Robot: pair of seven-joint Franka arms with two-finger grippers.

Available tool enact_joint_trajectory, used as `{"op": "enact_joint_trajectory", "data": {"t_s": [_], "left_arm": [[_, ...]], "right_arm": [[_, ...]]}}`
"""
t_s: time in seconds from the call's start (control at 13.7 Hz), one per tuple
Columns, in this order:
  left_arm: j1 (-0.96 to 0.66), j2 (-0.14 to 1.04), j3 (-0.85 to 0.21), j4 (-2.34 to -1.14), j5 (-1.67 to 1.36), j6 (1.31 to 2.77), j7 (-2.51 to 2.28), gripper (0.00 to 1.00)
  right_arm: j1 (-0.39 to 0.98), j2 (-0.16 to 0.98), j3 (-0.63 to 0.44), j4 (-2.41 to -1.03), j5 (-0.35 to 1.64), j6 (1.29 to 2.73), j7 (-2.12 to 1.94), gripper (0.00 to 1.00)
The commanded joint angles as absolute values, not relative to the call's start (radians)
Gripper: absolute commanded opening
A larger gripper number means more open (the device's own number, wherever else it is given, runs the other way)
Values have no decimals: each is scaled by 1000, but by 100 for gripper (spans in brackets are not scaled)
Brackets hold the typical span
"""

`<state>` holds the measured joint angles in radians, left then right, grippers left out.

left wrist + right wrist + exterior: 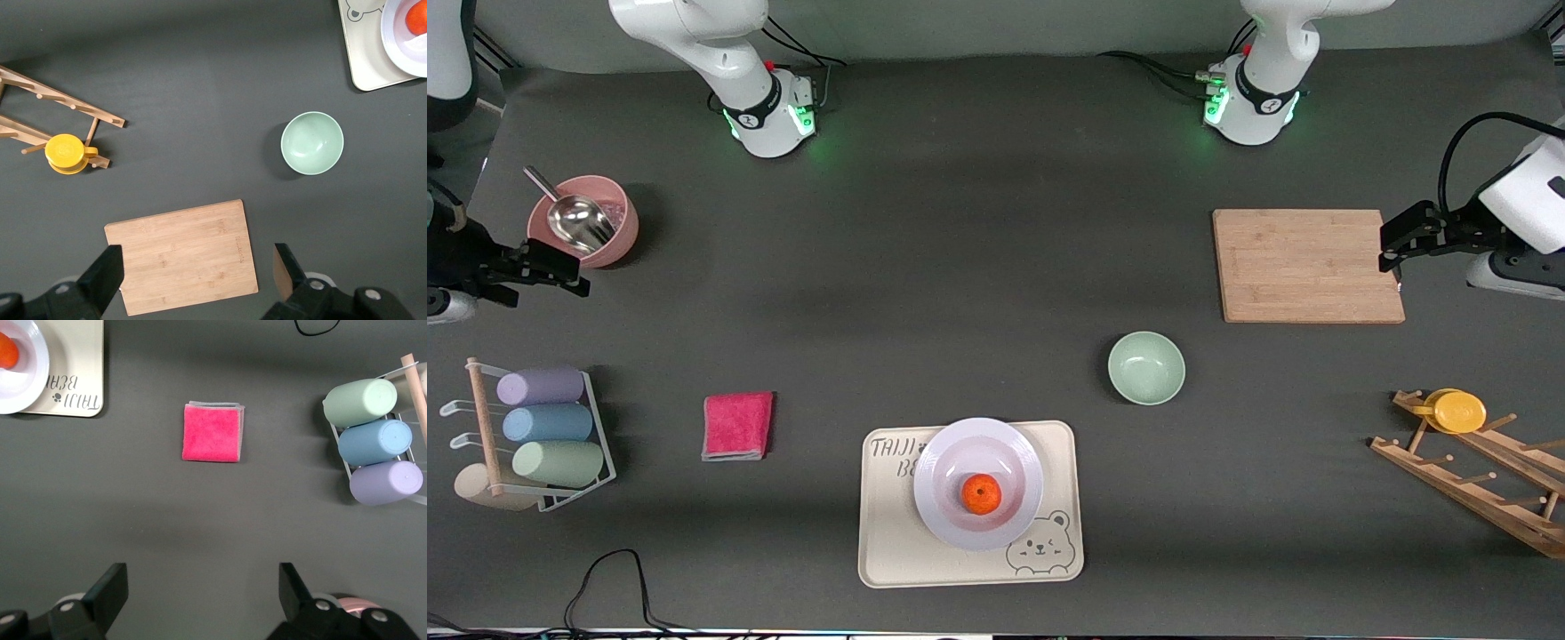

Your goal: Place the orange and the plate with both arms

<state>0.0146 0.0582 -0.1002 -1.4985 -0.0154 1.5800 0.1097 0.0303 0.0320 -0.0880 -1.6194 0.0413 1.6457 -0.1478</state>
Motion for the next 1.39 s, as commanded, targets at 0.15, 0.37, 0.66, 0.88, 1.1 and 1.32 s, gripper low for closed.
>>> {"op": "enact_joint_trajectory", "data": {"t_s": [0.15, 0.37, 0.66, 0.88, 1.1, 1.32], "left_arm": [[37, 28, -83, -1523, -9, 1575, 129, 100], [47, 14, -81, -1529, -8, 1574, 126, 100], [66, -17, -80, -1551, -6, 1542, 127, 100], [66, -14, -80, -1549, 3, 1562, 126, 100], [64, -6, -81, -1551, 43, 1568, 129, 100], [63, 14, -83, -1551, 52, 1586, 127, 100]], "right_arm": [[17, 9, -69, -1620, -6, 1621, -115, 100], [18, 0, -71, -1623, -9, 1617, -112, 100], [17, -5, -71, -1623, -9, 1594, -69, 100], [17, -3, -71, -1621, -28, 1591, -72, 100], [15, -3, -72, -1620, -29, 1589, -74, 100], [17, -3, -71, -1617, -28, 1588, -66, 100]]}}
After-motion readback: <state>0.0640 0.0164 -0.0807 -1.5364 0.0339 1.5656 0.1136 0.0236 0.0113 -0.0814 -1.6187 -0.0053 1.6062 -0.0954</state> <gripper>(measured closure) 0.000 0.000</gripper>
